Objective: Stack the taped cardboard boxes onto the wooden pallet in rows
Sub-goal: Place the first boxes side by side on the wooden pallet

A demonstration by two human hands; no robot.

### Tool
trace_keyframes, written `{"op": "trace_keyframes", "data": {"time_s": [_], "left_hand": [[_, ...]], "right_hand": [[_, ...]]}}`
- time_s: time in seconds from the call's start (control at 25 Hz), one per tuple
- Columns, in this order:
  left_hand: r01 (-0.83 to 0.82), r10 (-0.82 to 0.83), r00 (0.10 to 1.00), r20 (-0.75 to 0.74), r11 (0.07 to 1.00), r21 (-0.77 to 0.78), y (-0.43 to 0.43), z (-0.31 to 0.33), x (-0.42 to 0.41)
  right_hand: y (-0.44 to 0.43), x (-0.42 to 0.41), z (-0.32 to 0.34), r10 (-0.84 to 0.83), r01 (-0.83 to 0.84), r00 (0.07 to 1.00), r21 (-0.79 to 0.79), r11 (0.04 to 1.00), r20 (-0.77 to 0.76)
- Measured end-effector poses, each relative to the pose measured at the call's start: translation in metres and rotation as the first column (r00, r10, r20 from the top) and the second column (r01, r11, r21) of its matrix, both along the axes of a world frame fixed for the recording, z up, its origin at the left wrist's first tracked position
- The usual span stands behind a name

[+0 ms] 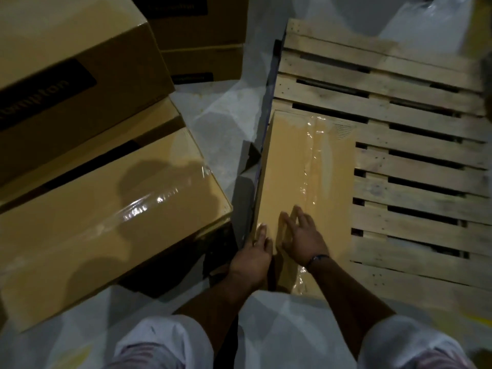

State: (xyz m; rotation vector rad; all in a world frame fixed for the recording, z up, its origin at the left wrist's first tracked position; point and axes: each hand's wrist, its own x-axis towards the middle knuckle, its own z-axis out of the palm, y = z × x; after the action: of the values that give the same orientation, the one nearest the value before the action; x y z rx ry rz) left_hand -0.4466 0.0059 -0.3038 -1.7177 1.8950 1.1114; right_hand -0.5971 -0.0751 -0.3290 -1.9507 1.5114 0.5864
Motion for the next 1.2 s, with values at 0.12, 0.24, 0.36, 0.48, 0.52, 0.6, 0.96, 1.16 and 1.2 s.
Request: {"op": "trace_keyframes", "data": {"time_s": [0.12,0.24,0.36,0.48,0.52,0.6,0.96,1.16,1.2], "left_hand": [[-0.004,0.005,0.997,0.073,1.0,-0.015,0.043,0.008,-0.018],[0.011,0.001,0.992,0.129,0.996,-0.089,0.073,0.006,-0.021],[0.024,-0.002,0.991,0.132,0.986,-0.166,0.081,0.0,-0.02],[0.035,-0.006,0.987,0.159,0.983,-0.179,0.086,-0.007,-0.022],[0.034,-0.005,0.987,0.161,0.983,-0.18,0.09,-0.01,-0.023],[0.049,-0.016,0.987,0.162,0.978,-0.205,0.098,-0.016,-0.025],[0.109,-0.051,0.978,0.201,0.951,-0.29,0.098,-0.025,-0.014],[0.094,-0.04,0.98,0.196,0.957,-0.273,0.093,-0.02,-0.012],[0.09,-0.034,0.979,0.2,0.956,-0.28,0.095,-0.019,-0.01]], "right_hand": [[0.074,-0.027,-0.002,0.013,-0.014,1.0,-0.039,0.999,-0.027],[0.133,-0.062,-0.008,-0.072,0.066,0.991,-0.061,0.996,-0.109],[0.162,-0.104,-0.013,-0.19,0.175,0.974,-0.129,0.976,-0.123],[0.164,-0.121,-0.021,-0.217,0.207,0.975,-0.169,0.964,-0.042],[0.165,-0.12,-0.024,-0.215,0.208,0.976,-0.185,0.96,-0.017],[0.164,-0.117,-0.028,-0.239,0.237,0.971,-0.218,0.947,0.018],[0.155,-0.106,-0.024,-0.261,0.262,0.965,-0.249,0.933,0.037],[0.153,-0.103,-0.019,-0.265,0.265,0.964,-0.204,0.942,0.029],[0.155,-0.101,-0.013,-0.252,0.251,0.967,-0.207,0.946,0.022]]}}
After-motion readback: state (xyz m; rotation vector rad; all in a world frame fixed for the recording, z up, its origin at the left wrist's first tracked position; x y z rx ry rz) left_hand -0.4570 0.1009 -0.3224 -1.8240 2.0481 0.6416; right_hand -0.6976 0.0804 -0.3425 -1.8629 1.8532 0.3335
